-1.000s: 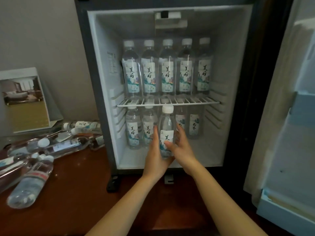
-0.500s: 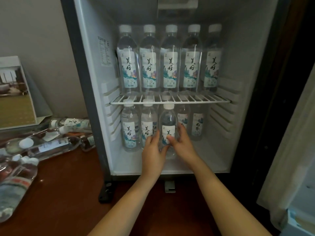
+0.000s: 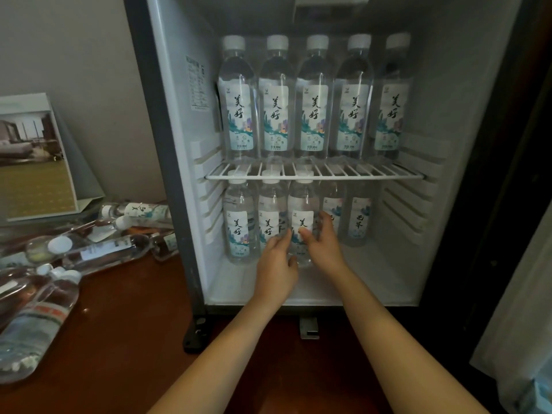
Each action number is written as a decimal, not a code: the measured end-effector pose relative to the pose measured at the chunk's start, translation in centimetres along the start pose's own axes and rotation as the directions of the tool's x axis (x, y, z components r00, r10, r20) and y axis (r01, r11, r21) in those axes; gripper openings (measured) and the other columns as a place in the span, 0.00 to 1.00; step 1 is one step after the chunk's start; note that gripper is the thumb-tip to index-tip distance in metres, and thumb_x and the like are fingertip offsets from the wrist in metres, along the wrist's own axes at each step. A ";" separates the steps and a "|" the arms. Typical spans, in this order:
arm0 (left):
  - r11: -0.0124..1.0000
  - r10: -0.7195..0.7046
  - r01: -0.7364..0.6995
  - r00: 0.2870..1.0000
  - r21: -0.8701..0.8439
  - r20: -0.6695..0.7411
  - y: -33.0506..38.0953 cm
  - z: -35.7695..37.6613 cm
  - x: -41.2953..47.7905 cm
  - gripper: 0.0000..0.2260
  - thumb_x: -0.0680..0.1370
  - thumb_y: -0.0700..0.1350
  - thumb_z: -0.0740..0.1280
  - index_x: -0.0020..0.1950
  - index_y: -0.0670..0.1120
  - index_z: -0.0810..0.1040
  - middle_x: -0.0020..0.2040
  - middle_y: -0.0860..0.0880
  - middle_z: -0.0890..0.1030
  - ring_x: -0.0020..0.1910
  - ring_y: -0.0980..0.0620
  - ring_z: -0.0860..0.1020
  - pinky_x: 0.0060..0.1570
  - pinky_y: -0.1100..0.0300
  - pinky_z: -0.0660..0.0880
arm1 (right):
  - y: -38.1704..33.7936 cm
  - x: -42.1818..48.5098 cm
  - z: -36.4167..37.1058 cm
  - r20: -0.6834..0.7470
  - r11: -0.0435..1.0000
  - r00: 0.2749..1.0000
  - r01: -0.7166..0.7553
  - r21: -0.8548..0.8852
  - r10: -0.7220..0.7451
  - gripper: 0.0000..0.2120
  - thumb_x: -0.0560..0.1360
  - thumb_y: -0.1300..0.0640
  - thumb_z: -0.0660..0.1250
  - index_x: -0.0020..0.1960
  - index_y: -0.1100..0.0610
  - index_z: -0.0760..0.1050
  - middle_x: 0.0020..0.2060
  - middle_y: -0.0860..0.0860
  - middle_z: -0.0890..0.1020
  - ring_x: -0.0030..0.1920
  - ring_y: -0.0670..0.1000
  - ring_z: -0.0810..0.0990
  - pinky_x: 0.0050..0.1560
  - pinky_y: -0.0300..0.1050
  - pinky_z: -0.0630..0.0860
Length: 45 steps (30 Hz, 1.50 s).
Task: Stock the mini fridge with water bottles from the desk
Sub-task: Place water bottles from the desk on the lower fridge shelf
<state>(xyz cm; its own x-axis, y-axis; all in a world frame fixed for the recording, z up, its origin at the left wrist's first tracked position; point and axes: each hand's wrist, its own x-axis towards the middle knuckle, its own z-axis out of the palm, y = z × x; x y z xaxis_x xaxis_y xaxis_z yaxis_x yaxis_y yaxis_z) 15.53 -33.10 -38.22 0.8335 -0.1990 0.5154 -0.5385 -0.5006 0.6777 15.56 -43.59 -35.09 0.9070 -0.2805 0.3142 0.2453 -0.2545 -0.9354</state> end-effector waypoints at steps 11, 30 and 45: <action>0.999 -0.026 0.026 1.000 -0.022 0.014 -0.3 -3.4 -1.5 0.17 0.76 0.35 0.64 0.65 0.44 0.73 0.59 0.47 0.75 0.54 0.54 0.75 0.57 0.60 0.74 | -0.1 -2.8 1.9 -0.373 0.988 0.922 0.056 -0.143 -0.106 0.28 0.72 0.64 0.69 0.69 0.60 0.64 0.64 0.56 0.69 0.66 0.54 0.67 0.65 0.44 0.64; 0.969 -0.158 0.206 0.940 0.133 -0.303 -7.3 -22.9 -12.0 0.09 0.75 0.37 0.65 0.52 0.46 0.80 0.43 0.50 0.79 0.42 0.53 0.77 0.45 0.61 0.73 | -8.0 -12.0 20.0 -0.001 0.957 0.967 0.253 0.144 -0.256 0.12 0.76 0.64 0.63 0.39 0.49 0.69 0.32 0.48 0.75 0.37 0.52 0.76 0.41 0.50 0.73; 0.537 -0.612 0.705 0.704 0.464 -0.361 -19.6 -38.1 -14.0 0.21 0.79 0.54 0.57 0.69 0.46 0.66 0.70 0.43 0.68 0.67 0.40 0.66 0.64 0.45 0.67 | -9.8 -17.9 36.0 0.736 0.927 0.667 -0.335 0.165 0.110 0.06 0.81 0.54 0.55 0.56 0.52 0.67 0.53 0.54 0.76 0.51 0.50 0.77 0.56 0.46 0.73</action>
<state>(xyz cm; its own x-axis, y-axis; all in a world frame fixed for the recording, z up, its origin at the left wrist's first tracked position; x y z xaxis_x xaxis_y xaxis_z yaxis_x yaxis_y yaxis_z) 9.72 11.60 -38.80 0.8718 0.4702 0.1373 0.3553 -0.7999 0.4836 9.20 -2.72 -37.36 0.8845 0.4665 -0.0126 -0.0200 0.0110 -0.9997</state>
